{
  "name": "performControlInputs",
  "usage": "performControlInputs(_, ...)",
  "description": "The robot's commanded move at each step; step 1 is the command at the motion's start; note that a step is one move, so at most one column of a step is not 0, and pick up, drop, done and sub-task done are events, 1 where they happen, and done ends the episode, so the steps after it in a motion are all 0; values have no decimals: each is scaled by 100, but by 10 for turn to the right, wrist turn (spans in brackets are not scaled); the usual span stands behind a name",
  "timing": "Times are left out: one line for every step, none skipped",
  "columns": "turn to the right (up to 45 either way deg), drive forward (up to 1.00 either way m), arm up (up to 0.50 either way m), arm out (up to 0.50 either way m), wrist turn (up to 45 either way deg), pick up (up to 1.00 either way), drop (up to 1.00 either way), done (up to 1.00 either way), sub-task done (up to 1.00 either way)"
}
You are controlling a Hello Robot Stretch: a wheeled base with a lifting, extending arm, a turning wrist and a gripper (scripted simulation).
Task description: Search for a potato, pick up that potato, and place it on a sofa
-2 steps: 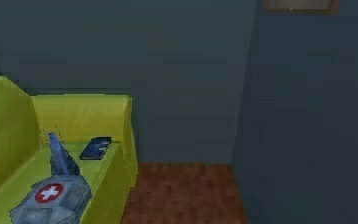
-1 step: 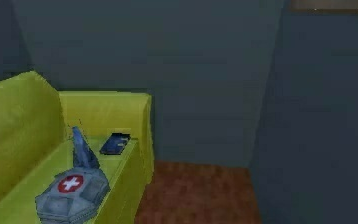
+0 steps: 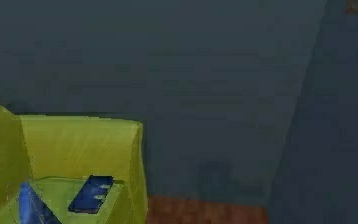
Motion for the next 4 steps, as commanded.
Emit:
performControlInputs(450, 0, 0, 0, 0, 0, 0, 0, 0)
performControlInputs(450, 0, 0, 0, 0, 0, 0, 0, 0)
performControlInputs(210, 0, 0, 0, 0, 0, 0, 0, 0)
performControlInputs(-450, 0, 0, 0, 0, 0, 0, 0, 0)
